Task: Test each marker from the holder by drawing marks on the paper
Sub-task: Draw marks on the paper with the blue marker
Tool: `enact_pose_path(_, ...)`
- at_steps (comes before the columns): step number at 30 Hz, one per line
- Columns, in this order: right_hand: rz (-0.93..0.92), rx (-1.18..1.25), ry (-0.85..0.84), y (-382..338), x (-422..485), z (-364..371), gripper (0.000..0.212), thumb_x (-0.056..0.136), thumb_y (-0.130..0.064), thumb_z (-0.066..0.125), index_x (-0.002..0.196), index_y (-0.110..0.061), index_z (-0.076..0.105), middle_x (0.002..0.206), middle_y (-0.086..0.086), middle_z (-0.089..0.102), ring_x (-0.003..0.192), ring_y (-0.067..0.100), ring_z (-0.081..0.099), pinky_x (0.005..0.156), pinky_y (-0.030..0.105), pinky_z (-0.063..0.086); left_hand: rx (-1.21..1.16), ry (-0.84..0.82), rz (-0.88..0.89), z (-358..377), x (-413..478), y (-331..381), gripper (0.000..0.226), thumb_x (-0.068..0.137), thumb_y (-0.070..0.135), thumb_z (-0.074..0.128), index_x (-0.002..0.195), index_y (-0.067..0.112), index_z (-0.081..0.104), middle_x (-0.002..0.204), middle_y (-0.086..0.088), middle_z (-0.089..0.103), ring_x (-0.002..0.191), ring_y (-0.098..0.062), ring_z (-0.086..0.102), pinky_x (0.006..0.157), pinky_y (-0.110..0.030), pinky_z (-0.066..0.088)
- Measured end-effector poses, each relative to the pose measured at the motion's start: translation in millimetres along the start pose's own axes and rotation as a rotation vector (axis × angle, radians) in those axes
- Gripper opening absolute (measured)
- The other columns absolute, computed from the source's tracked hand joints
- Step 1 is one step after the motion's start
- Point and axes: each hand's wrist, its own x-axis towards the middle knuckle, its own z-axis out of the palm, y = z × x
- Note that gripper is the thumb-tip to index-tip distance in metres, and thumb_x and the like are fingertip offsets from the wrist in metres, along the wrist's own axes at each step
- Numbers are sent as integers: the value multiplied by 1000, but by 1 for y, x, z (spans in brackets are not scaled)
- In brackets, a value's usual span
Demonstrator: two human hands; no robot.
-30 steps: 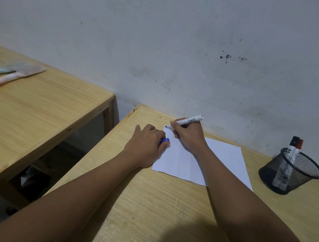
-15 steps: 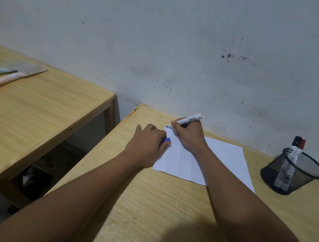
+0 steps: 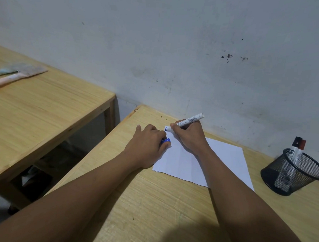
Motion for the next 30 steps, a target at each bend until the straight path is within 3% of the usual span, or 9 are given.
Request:
enact_pose_path(3,23,56,20,-3,2,0,18,89,-15,76,79,-1,74,69,8,68,64,20,61,60,33,51,-3,0,0,0,1,0,37,98,53,38,95,26,63,96,8,69,100,-14,52,98,-49,39)
enact_pose_path(6,46,248,66,-12,3,-8,17,92,-11,72,79,-1,75,64,12,60,54,20,50,50,29,40,-2,2,-2,0,1,0,40,97,53,36,97,25,64,96,9,69,101,-14,51,95,-47,39)
enact_pose_path(10,-42,350,140,-32,-5,-25,17,93,-7,70,88,9,74,65,8,60,53,16,50,47,23,40,13,25,10,-5,-2,3,36,96,53,36,84,27,58,83,11,63,98,-15,52,86,-43,37)
enact_pose_path(12,-84,323,139,-42,-16,-34,22,94,-8,69,95,14,72,67,9,61,53,16,52,48,23,42,22,46,25,-11,-5,8,35,97,52,38,83,28,60,99,12,68,103,-16,57,91,-45,37)
enact_pose_path(14,-109,316,140,-50,-31,-45,21,94,-8,69,94,12,73,68,10,62,55,19,52,48,24,42,36,78,34,-18,-10,13,35,97,52,41,92,30,69,134,8,63,117,-17,58,107,-57,31)
enact_pose_path(15,-114,312,142,-53,-40,-51,19,94,-9,69,92,9,74,68,10,63,56,21,51,49,25,42,43,96,37,-21,-13,16,38,96,52,41,98,31,72,140,7,60,121,-18,57,112,-63,25)
enact_pose_path(18,-114,288,151,-58,-71,-70,17,94,-10,70,88,5,74,66,9,62,59,25,50,48,26,41,-25,180,14,-31,-17,33,40,96,52,41,105,31,73,132,7,65,122,-19,57,116,-66,17)
enact_pose_path(24,-176,343,210,-83,-127,-109,15,96,-6,67,87,5,73,64,8,62,54,20,50,46,25,40,-243,317,97,-66,-13,107,47,93,61,33,104,33,68,112,17,67,110,-11,59,118,-61,15)
enact_pose_path(30,-242,348,236,-108,-170,-150,15,96,-4,66,86,4,74,65,8,63,54,18,52,46,25,39,-292,321,192,-95,-13,172,28,97,49,48,106,30,68,112,16,67,108,-12,59,119,-58,11)
